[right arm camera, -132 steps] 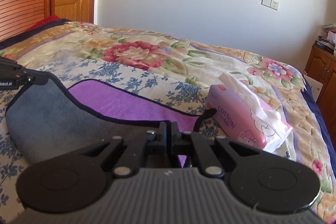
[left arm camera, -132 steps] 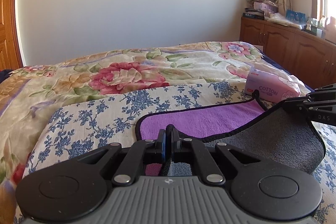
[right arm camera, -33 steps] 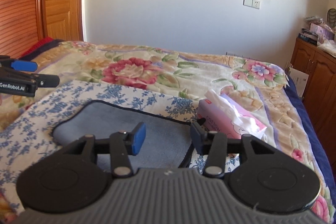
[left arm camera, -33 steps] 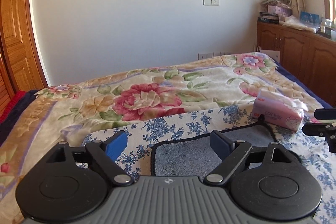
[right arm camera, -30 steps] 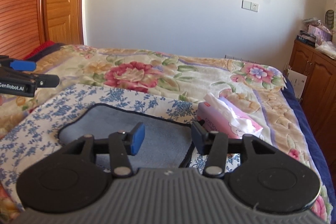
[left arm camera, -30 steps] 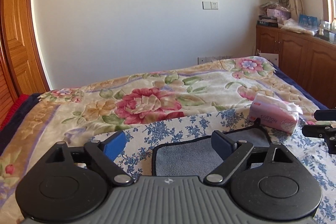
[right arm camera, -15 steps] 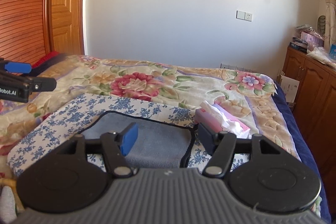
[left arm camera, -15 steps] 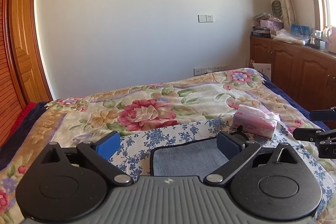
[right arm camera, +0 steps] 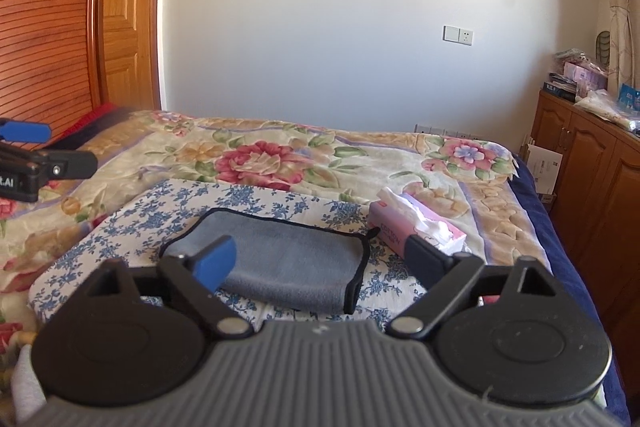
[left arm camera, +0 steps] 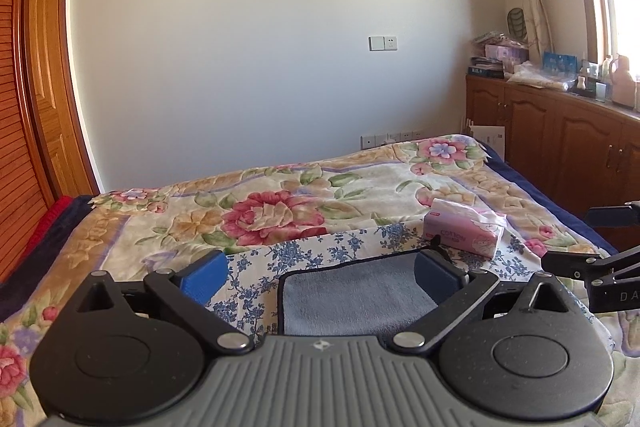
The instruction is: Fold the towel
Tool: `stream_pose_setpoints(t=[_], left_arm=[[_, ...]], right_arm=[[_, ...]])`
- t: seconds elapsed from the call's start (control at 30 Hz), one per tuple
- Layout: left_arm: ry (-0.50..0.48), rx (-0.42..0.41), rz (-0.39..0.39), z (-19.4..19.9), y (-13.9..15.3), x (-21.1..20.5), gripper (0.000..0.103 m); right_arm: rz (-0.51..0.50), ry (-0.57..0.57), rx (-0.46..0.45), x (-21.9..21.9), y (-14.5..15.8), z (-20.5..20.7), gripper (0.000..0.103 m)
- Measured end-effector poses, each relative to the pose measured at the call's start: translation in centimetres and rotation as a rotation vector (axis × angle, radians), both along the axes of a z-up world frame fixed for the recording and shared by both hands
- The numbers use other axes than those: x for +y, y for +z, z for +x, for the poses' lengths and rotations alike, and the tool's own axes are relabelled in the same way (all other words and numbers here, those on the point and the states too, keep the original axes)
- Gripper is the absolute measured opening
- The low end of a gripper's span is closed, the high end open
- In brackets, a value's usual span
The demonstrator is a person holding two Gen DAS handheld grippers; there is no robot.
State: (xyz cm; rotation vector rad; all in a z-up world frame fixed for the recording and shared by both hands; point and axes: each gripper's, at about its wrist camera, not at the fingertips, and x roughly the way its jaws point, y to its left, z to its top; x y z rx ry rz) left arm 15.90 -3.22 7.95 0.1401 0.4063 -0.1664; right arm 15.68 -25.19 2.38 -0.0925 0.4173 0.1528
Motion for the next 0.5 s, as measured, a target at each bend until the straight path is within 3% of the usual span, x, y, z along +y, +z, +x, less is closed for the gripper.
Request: stream_pose_setpoints(t=[0.3, 0.4, 0.5], left_arm=[[0.011, 0.007, 0.0, -2.1, -0.7, 0.3, 0.103], [0.013, 0.011, 0.0, -2.9, -1.3, 0.4, 0.103], [0.011, 0.02, -0.007, -3.6, -1.8, 0.6, 0.103]], right_arm=[[0.012, -0.004, 0.008, -0.1, -0.5, -1.8, 0.093], [0.01, -0.007, 0.001, 0.0, -0.7, -2.6, 0.103], [0.004, 0.002, 0.009, 0.2, -1.1, -3.2, 0.103]])
